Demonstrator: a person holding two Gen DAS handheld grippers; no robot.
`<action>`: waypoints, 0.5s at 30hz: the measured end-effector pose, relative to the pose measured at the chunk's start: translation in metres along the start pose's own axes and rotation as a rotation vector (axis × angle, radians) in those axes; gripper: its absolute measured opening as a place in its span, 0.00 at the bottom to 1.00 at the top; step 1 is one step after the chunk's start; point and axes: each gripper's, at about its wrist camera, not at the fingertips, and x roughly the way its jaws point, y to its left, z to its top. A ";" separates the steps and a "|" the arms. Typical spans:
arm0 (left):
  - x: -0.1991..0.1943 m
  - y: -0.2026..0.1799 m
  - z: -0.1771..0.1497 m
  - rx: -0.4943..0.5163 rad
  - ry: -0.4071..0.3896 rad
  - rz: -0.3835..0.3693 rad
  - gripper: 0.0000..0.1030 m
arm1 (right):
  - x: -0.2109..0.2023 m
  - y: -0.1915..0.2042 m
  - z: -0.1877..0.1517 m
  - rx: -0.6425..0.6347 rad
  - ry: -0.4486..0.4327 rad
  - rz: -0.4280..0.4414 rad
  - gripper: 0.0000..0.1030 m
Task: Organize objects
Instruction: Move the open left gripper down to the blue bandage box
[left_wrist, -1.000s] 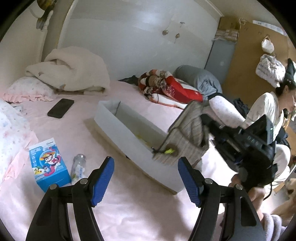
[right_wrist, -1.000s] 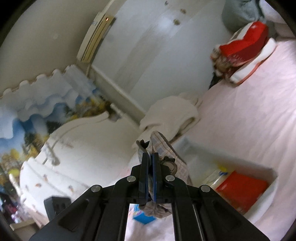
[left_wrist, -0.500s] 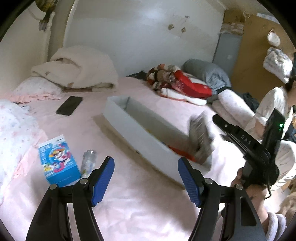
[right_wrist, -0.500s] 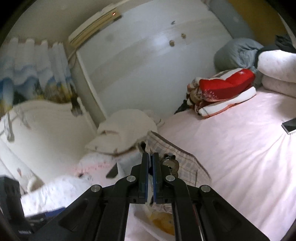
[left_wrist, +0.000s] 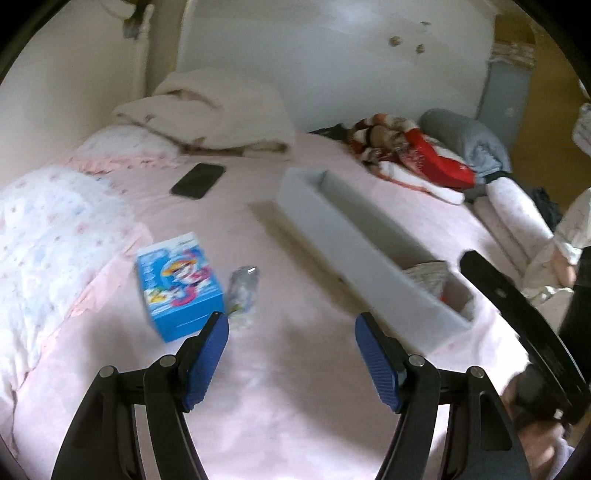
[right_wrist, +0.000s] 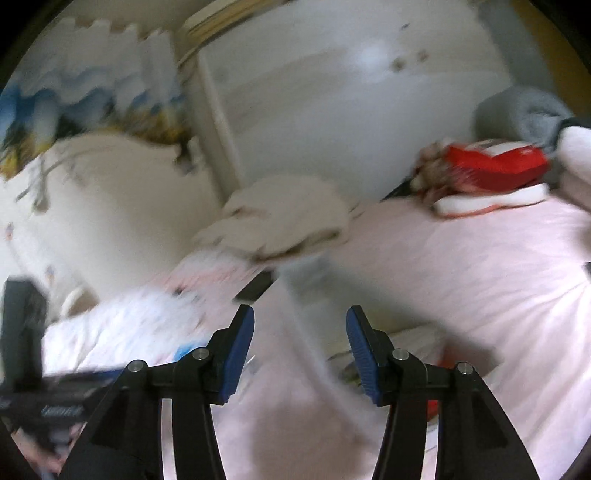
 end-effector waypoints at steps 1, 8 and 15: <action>0.002 0.003 -0.002 -0.010 0.009 0.007 0.68 | 0.001 0.008 -0.003 -0.025 0.020 0.043 0.52; 0.034 0.037 -0.034 -0.057 0.142 0.169 0.68 | 0.037 0.048 -0.034 -0.246 0.280 0.105 0.57; 0.091 0.055 -0.085 0.006 0.211 0.246 0.94 | 0.114 0.078 -0.135 -0.466 0.837 0.128 0.69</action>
